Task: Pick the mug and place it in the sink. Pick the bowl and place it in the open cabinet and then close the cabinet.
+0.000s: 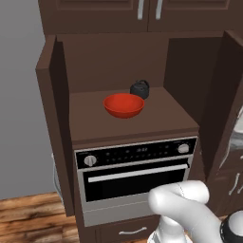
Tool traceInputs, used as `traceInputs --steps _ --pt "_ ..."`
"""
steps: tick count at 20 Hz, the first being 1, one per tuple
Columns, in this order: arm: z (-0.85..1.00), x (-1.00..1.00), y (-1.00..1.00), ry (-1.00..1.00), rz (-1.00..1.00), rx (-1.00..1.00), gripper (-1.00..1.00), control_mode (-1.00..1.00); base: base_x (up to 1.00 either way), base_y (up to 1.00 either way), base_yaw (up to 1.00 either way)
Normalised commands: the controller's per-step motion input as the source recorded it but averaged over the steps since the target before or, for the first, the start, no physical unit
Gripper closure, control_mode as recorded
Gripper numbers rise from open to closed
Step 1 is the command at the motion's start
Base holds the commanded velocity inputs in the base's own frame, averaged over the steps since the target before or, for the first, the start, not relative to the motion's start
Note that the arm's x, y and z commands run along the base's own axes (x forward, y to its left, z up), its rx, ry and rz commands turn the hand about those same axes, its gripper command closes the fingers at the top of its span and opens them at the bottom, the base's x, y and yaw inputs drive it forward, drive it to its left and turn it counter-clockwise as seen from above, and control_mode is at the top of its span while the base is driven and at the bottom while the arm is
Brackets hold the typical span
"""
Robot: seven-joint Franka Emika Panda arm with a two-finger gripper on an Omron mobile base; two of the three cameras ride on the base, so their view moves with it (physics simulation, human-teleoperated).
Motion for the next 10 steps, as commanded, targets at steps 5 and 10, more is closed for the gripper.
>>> traceInputs --steps 5,10 --pt "0.0 0.06 0.54 -0.14 -0.01 0.0 -1.0 -1.0 0.0 0.0 0.0" --pt "0.0 0.26 0.5 -0.14 -0.06 0.0 -1.0 -1.0 0.0 0.0 0.0"
